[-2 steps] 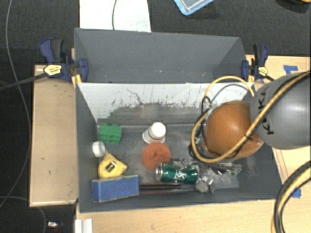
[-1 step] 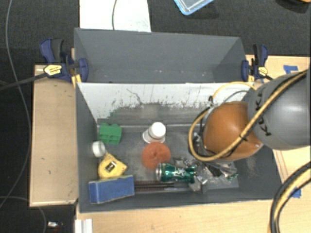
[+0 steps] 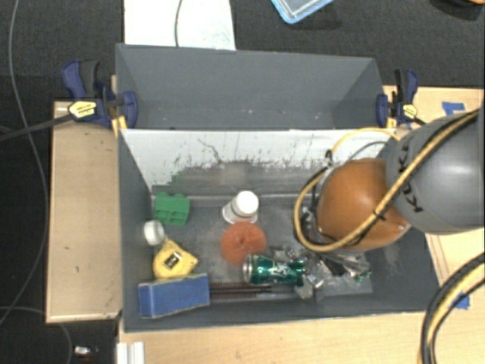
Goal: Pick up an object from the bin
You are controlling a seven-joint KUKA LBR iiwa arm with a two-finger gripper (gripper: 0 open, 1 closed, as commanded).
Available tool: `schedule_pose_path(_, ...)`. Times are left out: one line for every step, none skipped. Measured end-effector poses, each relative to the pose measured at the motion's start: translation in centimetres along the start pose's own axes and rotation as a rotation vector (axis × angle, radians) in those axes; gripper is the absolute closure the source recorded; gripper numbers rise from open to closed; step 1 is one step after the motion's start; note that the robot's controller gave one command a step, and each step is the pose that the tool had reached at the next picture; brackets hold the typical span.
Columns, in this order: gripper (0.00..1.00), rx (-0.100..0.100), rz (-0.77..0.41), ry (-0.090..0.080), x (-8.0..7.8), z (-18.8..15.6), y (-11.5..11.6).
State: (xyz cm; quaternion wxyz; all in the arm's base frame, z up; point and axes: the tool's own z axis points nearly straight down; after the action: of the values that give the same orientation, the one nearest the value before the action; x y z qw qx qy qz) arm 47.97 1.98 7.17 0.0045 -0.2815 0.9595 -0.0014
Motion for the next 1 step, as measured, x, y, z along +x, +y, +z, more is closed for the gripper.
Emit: schedule_pose_path(0.00, -0.003, 0.005, 0.003, -0.45, -8.61, -0.89)
